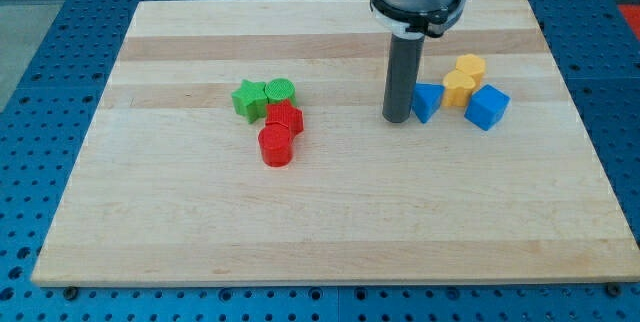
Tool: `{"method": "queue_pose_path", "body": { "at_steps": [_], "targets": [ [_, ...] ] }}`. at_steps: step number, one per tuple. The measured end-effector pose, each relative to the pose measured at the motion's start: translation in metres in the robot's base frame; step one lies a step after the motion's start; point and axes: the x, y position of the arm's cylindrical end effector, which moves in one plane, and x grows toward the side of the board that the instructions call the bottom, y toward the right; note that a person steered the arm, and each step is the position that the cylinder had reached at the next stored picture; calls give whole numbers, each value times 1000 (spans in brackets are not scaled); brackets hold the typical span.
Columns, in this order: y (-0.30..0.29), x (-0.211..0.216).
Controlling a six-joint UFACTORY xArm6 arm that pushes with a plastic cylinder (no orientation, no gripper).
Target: Keep red blocks and green star in a diagonal line
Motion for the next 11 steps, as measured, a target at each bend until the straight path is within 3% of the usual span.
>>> {"method": "queue_pose_path", "body": {
  "at_steps": [1, 3, 5, 7, 9, 11],
  "targets": [
    [-12, 21],
    [-123, 23],
    [-221, -68],
    [-299, -84],
    [-305, -40],
    [-305, -26]
  ]
}}
